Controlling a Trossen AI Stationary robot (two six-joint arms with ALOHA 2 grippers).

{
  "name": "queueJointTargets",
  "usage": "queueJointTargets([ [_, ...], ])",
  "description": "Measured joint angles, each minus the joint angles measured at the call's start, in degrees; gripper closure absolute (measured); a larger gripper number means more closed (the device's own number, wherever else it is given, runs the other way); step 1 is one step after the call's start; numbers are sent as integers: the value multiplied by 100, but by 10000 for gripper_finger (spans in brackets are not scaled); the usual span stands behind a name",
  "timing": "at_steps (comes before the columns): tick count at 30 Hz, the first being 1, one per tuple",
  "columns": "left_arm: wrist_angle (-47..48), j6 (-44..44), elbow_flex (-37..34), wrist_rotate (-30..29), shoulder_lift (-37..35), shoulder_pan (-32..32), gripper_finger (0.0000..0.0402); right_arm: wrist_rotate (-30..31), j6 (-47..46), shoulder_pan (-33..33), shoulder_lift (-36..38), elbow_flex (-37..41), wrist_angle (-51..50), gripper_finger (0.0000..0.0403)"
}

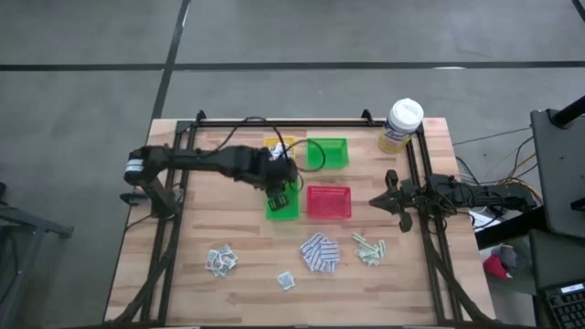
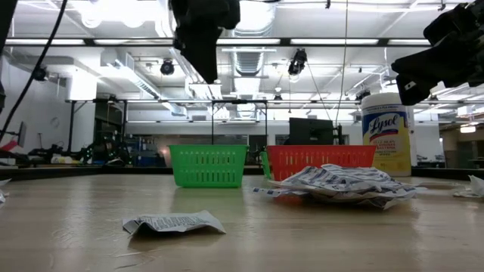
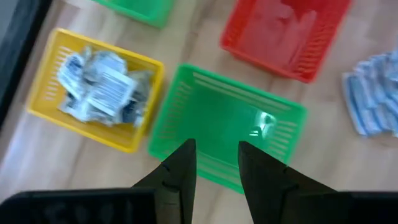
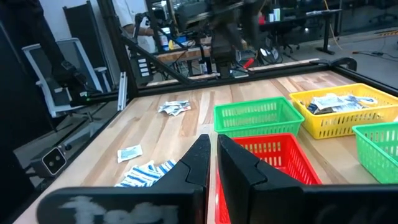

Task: Pick & Place First Aid Supplies
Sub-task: Put the blue alcohol pad into the yellow bin

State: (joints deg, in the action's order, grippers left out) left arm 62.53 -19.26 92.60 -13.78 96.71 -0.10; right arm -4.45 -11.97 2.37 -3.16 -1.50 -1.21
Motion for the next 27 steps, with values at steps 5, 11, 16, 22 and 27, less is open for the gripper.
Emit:
queueJointTargets([
  [5,25,-510,0,-145,0,-515,289,2,0,-1,0,0,0,374],
  [11,57,-871,0,-220,0,-958,288,2,0,-2,0,0,0,374],
  [16,132,-985,-2,-223,0,-1233,289,2,0,-2,0,1,0,374],
  [22,429,-1041,-7,-225,0,-1582,289,2,0,-2,0,0,0,374],
  [27,461,-1039,-7,-225,0,-1994,289,2,0,-1,0,0,0,374],
])
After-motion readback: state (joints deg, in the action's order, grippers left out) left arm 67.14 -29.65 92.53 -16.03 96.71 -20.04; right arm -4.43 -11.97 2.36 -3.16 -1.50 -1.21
